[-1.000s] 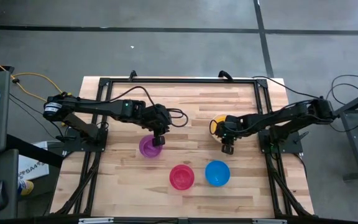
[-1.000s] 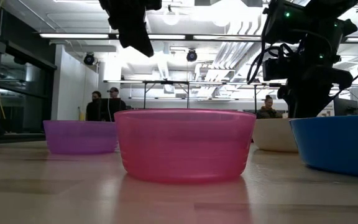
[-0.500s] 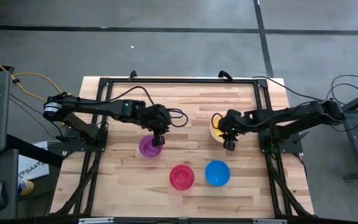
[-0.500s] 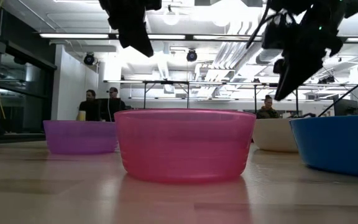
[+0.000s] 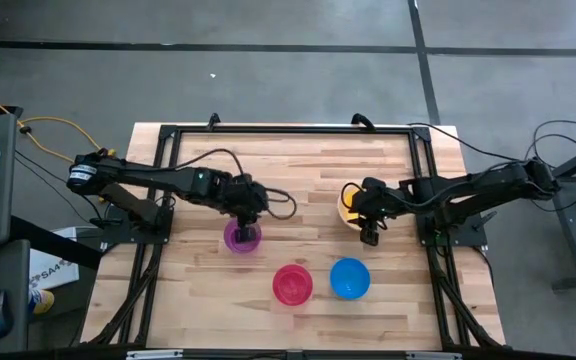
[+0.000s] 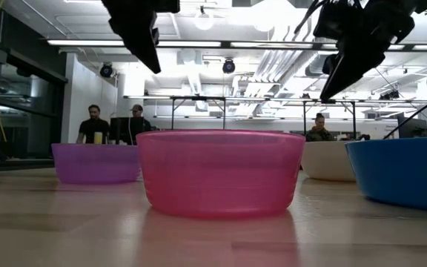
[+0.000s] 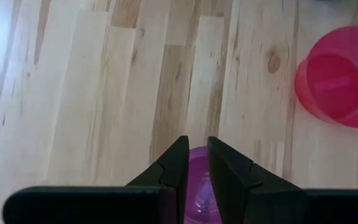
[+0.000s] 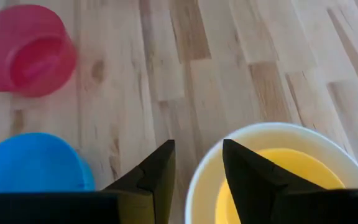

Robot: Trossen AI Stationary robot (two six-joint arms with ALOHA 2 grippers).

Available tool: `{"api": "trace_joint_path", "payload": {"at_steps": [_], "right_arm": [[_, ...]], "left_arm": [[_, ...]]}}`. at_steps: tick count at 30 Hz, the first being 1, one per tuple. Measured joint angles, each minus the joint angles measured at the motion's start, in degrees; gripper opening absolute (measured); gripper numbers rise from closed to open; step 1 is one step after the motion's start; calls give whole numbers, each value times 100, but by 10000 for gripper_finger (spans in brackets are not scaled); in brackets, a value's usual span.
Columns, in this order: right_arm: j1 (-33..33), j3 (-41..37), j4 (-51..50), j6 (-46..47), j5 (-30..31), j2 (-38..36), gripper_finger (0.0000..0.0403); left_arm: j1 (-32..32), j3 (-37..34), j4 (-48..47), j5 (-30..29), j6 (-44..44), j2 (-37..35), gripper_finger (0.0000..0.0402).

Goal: Nest bowls inside each other
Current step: Stack the violet bowl on top of the yellow bowl

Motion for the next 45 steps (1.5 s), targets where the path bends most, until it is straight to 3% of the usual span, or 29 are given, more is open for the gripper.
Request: {"api": "trace_joint_path", "payload": {"at_steps": [10,19,23,26,31,35,45], "right_arm": [[106,-2,495,3,-120,-194,128],[106,-6,836,164,-152,-341,128],[106,-7,872,172,-153,-341,128],[106,-7,869,178,-156,-339,128],[106,-7,869,146,-164,-339,128],[106,-7,869,8,-296,-339,128],[106,-7,867,-70,-311,-339,128]], "left_arm": [[-333,-1197,218,-3,154,2,58],[-322,-1328,73,-64,431,0,58],[-253,-1328,-361,-727,-568,0,58],[-107,-1326,-500,-735,-1709,0,58],[-65,-1327,-537,-245,-3365,0,58],[-248,-1328,-537,305,-4129,0,58],[-957,-1327,-508,449,-5947,0,58]]}}
